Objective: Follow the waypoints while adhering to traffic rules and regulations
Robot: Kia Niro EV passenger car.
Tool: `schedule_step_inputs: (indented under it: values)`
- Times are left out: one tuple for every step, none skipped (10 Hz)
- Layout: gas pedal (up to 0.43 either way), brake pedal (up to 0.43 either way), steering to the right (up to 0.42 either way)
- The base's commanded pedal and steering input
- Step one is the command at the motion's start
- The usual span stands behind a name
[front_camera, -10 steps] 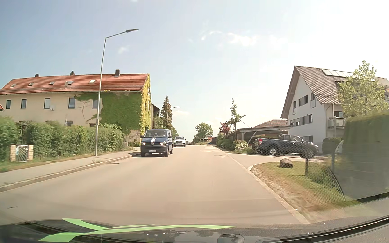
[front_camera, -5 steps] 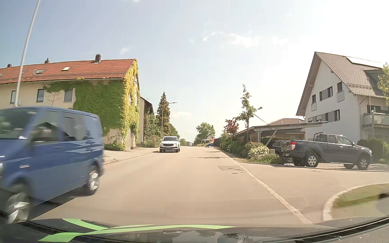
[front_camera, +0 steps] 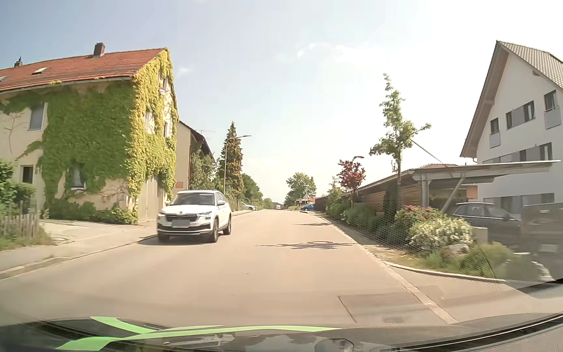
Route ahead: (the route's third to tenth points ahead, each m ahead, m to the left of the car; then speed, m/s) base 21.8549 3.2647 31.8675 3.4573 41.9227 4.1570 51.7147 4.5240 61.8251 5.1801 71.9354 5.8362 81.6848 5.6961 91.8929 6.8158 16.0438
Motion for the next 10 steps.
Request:
schedule_step_inputs:
  values:
    - [0.000, 0.000, -0.009]
    - [0.039, 0.000, -0.009]
    - [0.067, 0.000, -0.009]
    - [0.098, 0.000, -0.008]
    - [0.118, 0.000, -0.007]
    - [0.118, 0.000, -0.007]
    - [0.138, 0.000, -0.007]
    - [0.138, 0.000, -0.007]
    - [0.138, 0.000, -0.007]
    - [0.138, 0.000, -0.007]
